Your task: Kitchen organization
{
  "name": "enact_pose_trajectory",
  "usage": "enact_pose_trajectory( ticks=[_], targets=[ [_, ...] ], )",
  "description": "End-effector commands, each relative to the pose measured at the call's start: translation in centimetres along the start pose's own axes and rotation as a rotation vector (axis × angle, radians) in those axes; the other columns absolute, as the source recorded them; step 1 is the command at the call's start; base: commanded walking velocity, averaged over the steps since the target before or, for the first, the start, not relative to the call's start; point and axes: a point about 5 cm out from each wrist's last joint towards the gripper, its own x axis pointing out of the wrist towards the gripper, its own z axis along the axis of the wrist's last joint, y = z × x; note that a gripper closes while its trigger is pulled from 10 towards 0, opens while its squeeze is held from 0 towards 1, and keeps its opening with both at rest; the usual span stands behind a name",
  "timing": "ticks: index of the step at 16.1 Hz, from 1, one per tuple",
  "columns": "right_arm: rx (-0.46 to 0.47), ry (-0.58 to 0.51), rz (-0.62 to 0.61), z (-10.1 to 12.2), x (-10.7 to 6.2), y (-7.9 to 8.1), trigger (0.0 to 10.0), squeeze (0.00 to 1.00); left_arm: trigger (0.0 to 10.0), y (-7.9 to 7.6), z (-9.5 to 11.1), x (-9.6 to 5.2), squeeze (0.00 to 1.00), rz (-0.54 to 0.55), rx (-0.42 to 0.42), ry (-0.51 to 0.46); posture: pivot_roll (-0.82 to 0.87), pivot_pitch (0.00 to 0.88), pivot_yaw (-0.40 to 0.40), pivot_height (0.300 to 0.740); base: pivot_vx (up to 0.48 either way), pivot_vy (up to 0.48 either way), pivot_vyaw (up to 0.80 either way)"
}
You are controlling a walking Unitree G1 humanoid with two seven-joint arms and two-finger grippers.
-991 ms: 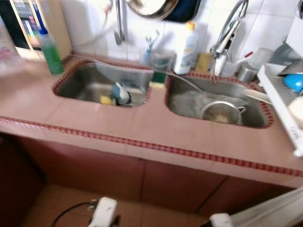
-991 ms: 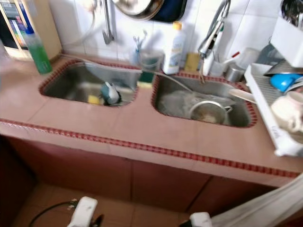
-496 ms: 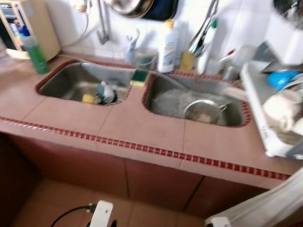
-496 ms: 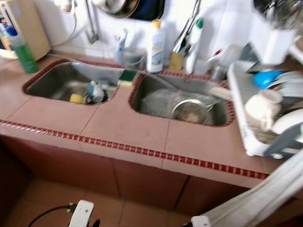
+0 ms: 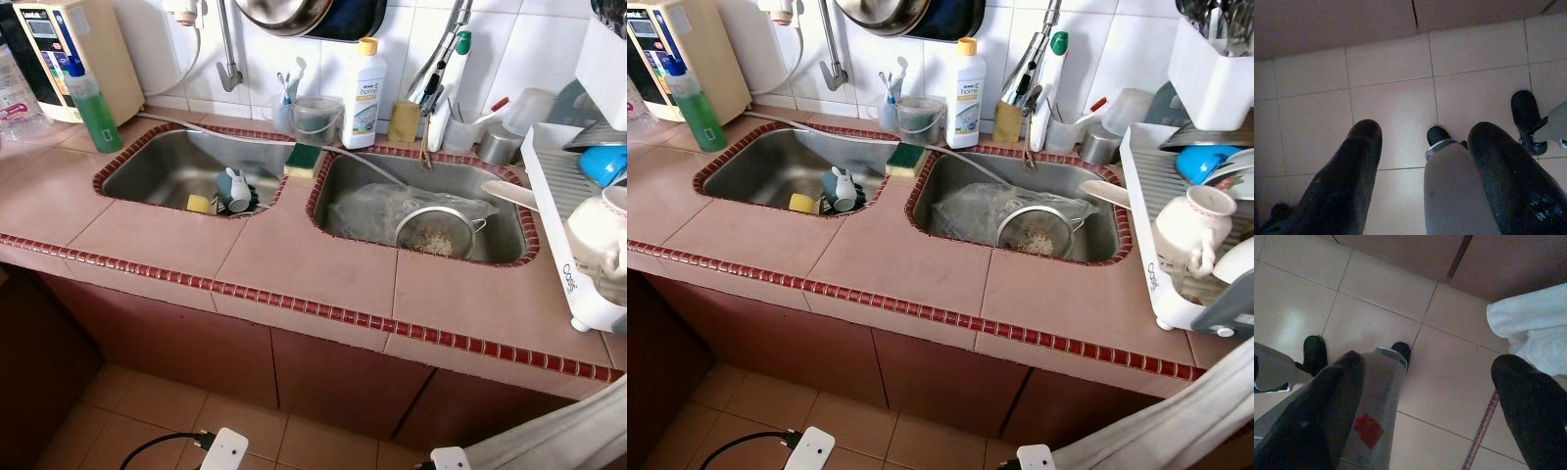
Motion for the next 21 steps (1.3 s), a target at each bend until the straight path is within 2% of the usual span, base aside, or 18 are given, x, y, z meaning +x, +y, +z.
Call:
enact_pose_trajectory(
  ticks=[1, 21],
  targets=[
    [0.002, 0.01, 0.0, -0.23, -0.01, 0.12, 10.0, 0.0, 10.0, 0.04, -0.3, -0.05, 0.0, -0.004, 0.016, 0.016, -0.1, 0.0, 0.004, 0.74, -0.27, 0.0, 0.0],
    [0.006, 0.007, -0.006, -0.39, -0.16, -0.36, 10.0, 0.0, 10.0, 0.03, -1.16, -0.19, 0.0, 0.006, 0.011, 0.058, -0.1, 0.006, -0.008, 0.74, -0.316, 0.0, 0.0]
  ],
)
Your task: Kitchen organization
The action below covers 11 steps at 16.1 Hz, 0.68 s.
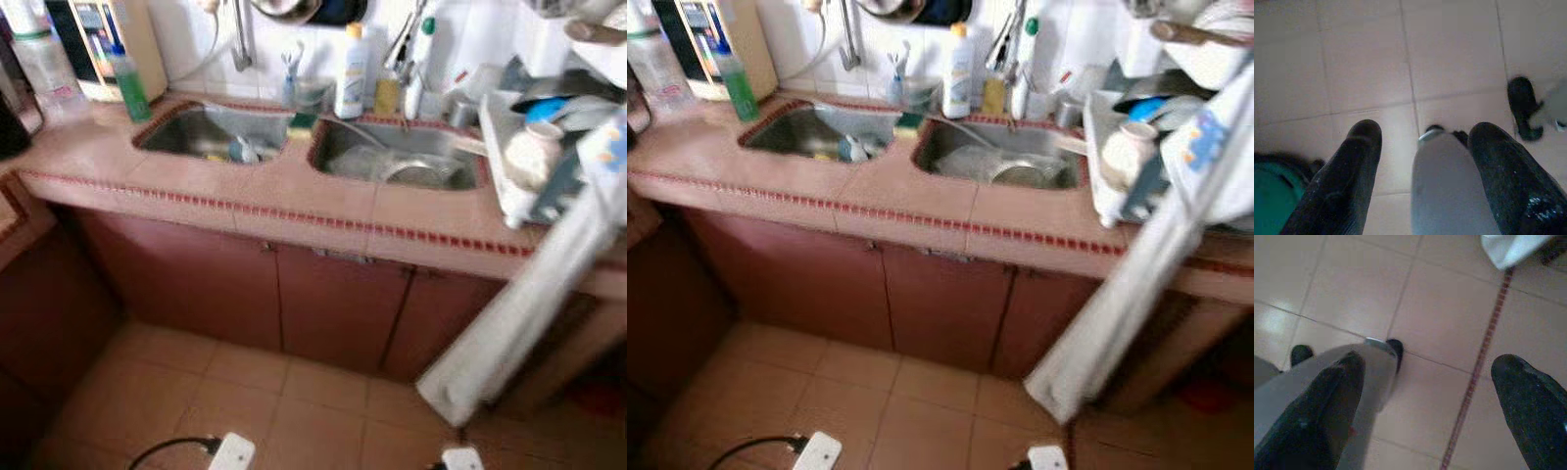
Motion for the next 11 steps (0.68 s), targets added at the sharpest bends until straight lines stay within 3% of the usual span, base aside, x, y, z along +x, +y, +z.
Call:
enact_pose_trajectory(
  ticks=[1, 11],
  targets=[
    [0.0, 0.024, 0.022, -0.54, 0.0, 0.65, 10.0, 0.0, 10.0, 0.58, -0.85, -0.18, 0.0, 0.014, -0.005, 0.026, -0.1, 0.008, -0.009, 0.74, 0.0, 0.0, 0.0],
    [0.011, 0.027, 0.023, -0.5, 0.04, 0.77, 10.0, 0.0, 10.0, 0.59, -0.1, -0.1, 0.0, 0.003, -0.076, -0.021, -0.1, 0.023, -0.012, 0.74, 0.0, 0.0, 0.0]
  ],
)
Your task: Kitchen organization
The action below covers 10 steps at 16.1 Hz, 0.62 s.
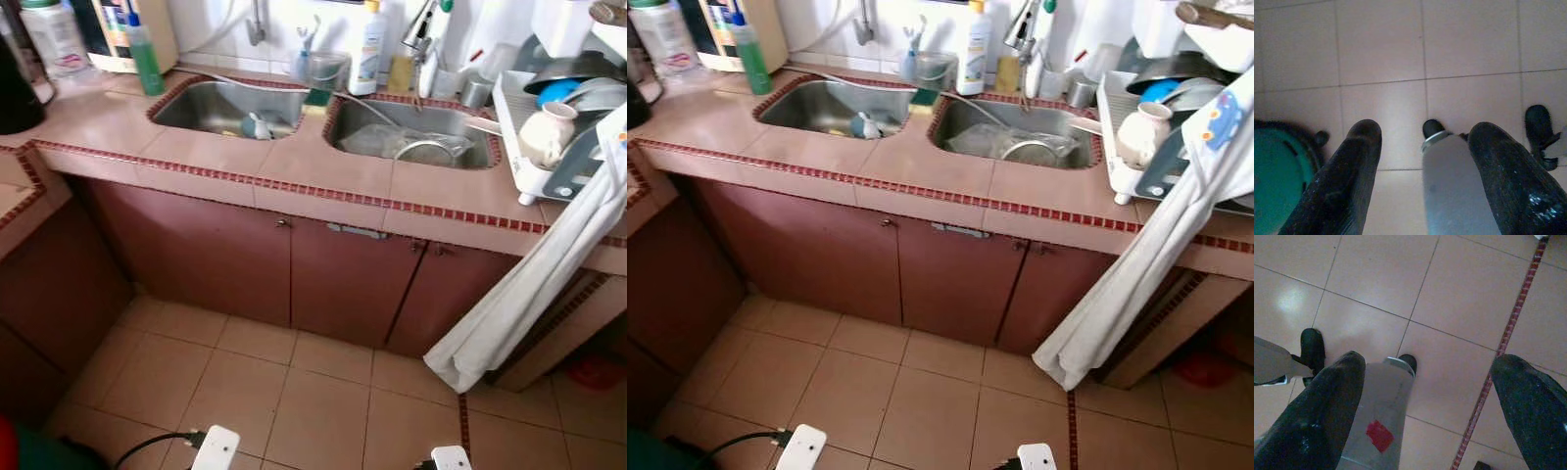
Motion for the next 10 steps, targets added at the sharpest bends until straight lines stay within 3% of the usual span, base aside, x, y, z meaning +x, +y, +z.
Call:
enact_pose_trajectory(
  ticks=[1, 10],
  targets=[
    [0.008, 0.012, -0.002, -0.3, -0.1, -0.1, 10.0, 0.0, 10.0, -0.3, -0.3, 0.0, 0.0, -0.012, -0.012, 0.007, -0.1, 0.023, -0.012, 0.74, 0.0, 0.0, 0.0],
    [0.017, 0.034, -0.021, -0.6, -0.3, -1.2, 10.0, 0.0, 10.0, -0.2, -0.3, -0.1, 0.0, -0.01, -0.022, 0.011, -0.1, 0.021, -0.013, 0.74, 0.0, 0.0, 0.0]
  ],
)
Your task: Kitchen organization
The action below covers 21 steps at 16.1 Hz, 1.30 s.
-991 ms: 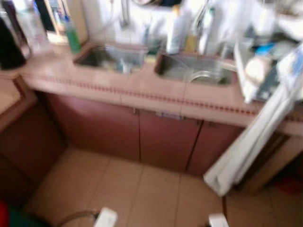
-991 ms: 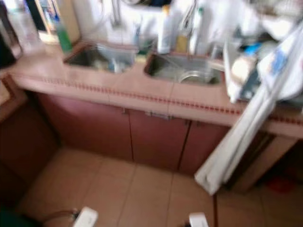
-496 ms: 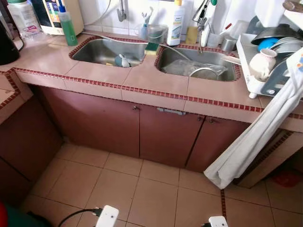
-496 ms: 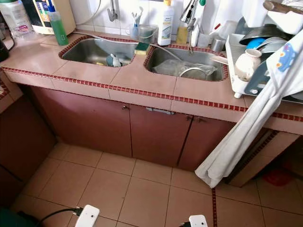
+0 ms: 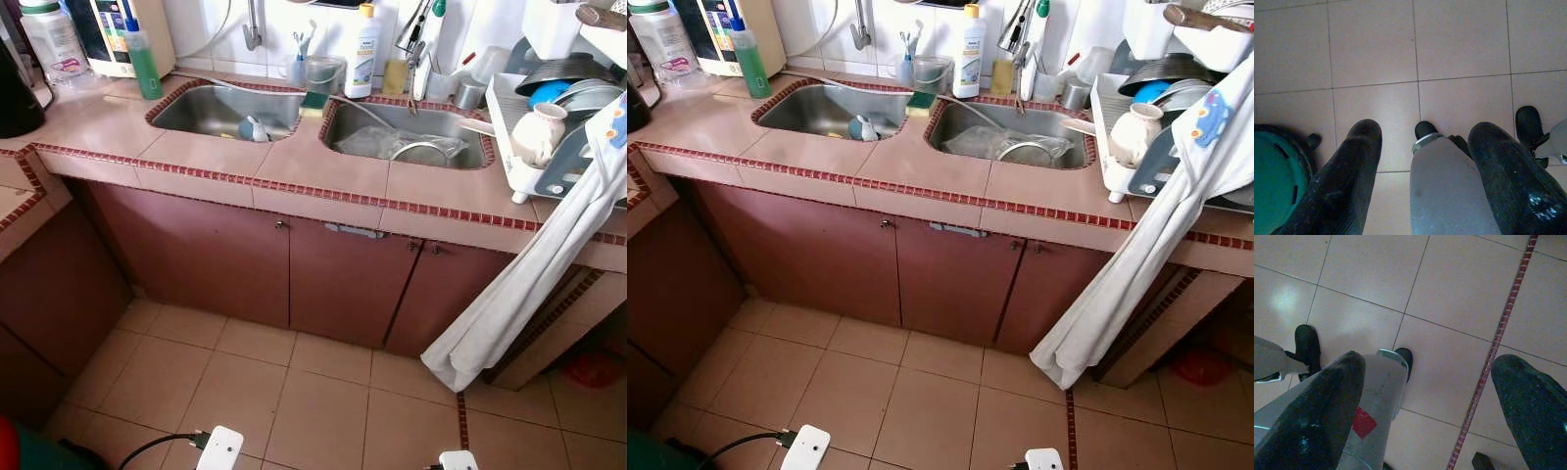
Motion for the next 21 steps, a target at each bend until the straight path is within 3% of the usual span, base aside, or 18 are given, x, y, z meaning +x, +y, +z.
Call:
enact_pose_trajectory(
  ticks=[1, 4, 9, 21],
  targets=[
    [0.0, 0.016, -0.008, -0.17, -0.08, -0.41, 10.0, 0.0, 10.0, -0.03, -0.25, -0.04, 0.0, -0.006, -0.004, 0.011, -0.1, 0.02, -0.013, 0.74, 0.0, 0.0, 0.0],
    [-0.003, 0.021, -0.009, -0.14, -0.09, -0.55, 10.0, 0.0, 10.0, -0.18, -0.2, -0.01, 0.0, -0.008, -0.014, 0.012, -0.1, 0.02, -0.014, 0.74, 0.0, 0.0, 0.0],
    [0.001, 0.025, -0.001, -0.23, 0.0, -0.01, 10.0, 0.0, 10.0, -0.36, -0.27, 0.0, 0.0, -0.011, -0.015, 0.019, -0.1, 0.022, -0.016, 0.74, 0.0, 0.387, 0.0],
    [-0.012, 0.033, -0.007, -0.73, -0.34, -1.0, 10.0, 0.0, 10.0, -0.64, -0.01, 0.02, 0.0, -0.024, -0.006, -0.004, -0.1, 0.018, -0.023, 0.74, 0.0, 0.0, 0.0]
  ],
)
